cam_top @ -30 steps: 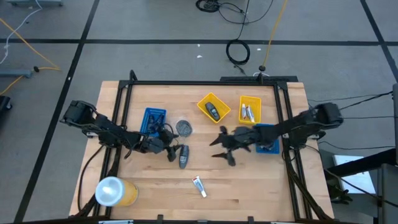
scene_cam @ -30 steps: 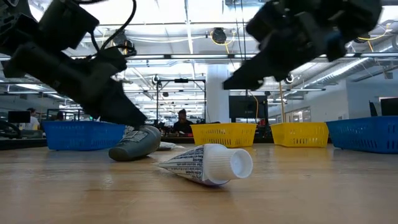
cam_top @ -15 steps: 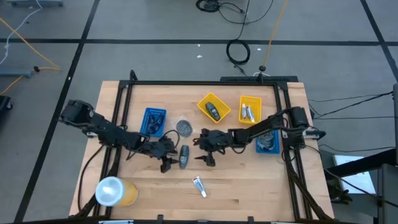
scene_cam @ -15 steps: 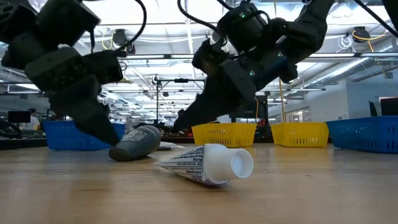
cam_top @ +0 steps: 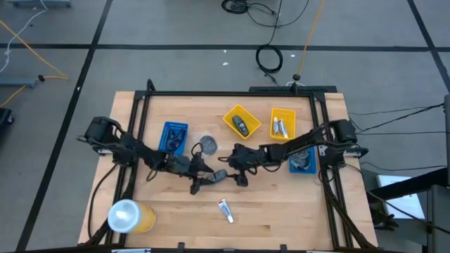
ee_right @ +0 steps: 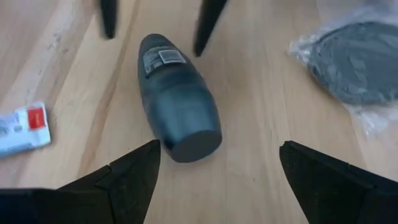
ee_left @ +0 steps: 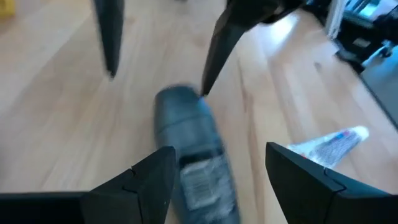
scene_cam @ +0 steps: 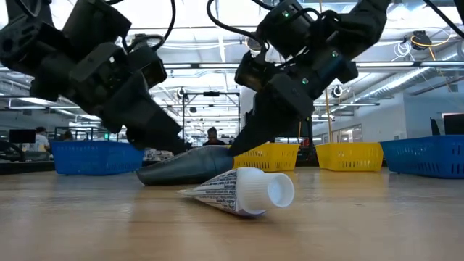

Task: Pick & Place Travel size toiletries
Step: Put the black deodorant into the left yellow bin

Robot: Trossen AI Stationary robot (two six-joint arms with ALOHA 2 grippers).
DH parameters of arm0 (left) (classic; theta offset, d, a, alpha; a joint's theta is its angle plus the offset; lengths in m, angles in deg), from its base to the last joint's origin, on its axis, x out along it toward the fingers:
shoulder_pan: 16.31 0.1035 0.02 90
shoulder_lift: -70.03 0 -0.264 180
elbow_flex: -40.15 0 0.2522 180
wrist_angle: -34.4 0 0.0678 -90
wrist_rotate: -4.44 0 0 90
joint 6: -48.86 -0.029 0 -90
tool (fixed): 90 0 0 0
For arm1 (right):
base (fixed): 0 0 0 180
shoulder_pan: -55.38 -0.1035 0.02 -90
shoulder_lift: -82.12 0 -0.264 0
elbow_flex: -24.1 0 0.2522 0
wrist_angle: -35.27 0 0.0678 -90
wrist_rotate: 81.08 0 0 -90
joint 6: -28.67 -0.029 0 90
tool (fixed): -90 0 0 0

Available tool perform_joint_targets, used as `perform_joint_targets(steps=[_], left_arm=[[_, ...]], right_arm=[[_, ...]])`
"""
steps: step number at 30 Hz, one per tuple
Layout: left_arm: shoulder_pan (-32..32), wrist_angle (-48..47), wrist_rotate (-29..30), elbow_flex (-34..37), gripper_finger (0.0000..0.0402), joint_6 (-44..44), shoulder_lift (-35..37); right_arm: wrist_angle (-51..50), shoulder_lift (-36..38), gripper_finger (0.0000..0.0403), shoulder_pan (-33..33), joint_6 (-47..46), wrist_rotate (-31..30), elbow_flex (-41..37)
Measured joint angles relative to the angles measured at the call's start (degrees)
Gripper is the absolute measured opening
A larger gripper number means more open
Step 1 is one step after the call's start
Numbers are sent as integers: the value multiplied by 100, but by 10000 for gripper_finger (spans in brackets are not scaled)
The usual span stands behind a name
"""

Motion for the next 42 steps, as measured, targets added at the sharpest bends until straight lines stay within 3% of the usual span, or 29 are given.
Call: perform_joint_targets(steps=[5,8,11,15,20,24,28,33,35,42], left_arm=[[0,-695,76,2,243,64,405],[-7,-961,411,2,243,65,543],[-17,-1129,826,2,243,76,553],[-17,-1394,1246,11,243,153,553],[-17,-1536,1407,15,243,274,553],[-17,-1607,1428,20,243,318,552],[-16,-1616,1517,20,243,334,553],[-25,-1604,1584,20,243,401,553],[-11,-1600,1645,20,243,403,553],[-15,-1601,1671,20,243,401,553]], right_arm=[[856,-328,322,-41,673,346,-110],[1470,-613,322,-37,916,994,-59],[1713,-905,317,-40,1000,1087,33],[1896,-1323,284,-39,1147,1218,289],[1901,-1400,206,-39,1125,1213,414],[1371,-993,201,-39,970,1144,361],[272,-146,201,-45,966,134,282],[-1050,907,201,138,338,-2233,222],[-1390,1232,204,380,-41,-2836,222],[-2026,1624,216,1577,-902,-2643,224]])
